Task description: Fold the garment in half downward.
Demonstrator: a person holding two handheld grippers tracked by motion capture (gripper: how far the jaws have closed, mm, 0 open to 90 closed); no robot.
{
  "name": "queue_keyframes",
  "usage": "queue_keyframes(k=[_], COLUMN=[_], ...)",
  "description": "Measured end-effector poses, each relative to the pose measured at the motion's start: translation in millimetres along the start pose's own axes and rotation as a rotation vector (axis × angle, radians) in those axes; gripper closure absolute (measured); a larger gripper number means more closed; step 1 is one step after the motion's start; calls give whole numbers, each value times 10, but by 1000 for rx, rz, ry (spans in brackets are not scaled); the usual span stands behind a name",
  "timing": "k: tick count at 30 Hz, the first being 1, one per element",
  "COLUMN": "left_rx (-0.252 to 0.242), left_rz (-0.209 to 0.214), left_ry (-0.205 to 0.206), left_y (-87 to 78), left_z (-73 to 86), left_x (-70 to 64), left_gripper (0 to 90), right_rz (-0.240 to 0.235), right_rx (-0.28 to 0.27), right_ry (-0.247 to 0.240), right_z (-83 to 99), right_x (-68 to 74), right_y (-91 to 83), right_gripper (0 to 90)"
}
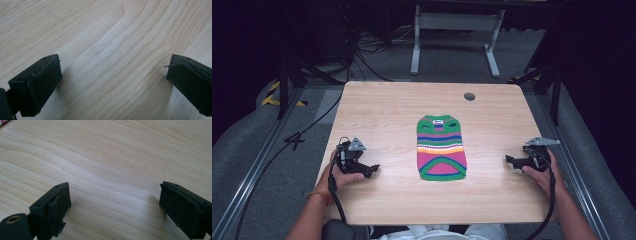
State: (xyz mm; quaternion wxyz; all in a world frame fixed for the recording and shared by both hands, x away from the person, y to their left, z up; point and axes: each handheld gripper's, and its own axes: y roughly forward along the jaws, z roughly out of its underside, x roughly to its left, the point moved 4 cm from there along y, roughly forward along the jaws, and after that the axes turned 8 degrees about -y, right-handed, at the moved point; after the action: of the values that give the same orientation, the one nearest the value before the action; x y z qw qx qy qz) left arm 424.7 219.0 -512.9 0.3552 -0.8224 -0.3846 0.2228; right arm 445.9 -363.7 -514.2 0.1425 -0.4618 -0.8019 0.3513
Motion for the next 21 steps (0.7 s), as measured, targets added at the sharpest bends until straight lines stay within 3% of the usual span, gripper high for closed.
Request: queue_keyframes(k=[7, 11, 13, 15, 21], left_rx=[-4, -13, 9, 5, 15], left_rz=[-2, 7, 5, 6, 2], left_ry=[-26, -17, -26, -9, 23], left_y=[0, -31, -42, -39, -63], left_z=[-19, -65, -72, -84, -206], left_x=[25, 61, 61, 53, 4], left_gripper=[42, 194, 186, 196, 225], right_rz=[-24, -9, -22, -13, -57], right_rx=[-7, -26, -42, -48, -58], right_ry=[-35, -57, -55, -70, -113], right_z=[-15, -69, -119, -157, -317], right_x=[-1, -5, 10, 33, 121], right_y=[-22, -48, -70, -80, -91], right_gripper=[181, 211, 224, 238, 277])
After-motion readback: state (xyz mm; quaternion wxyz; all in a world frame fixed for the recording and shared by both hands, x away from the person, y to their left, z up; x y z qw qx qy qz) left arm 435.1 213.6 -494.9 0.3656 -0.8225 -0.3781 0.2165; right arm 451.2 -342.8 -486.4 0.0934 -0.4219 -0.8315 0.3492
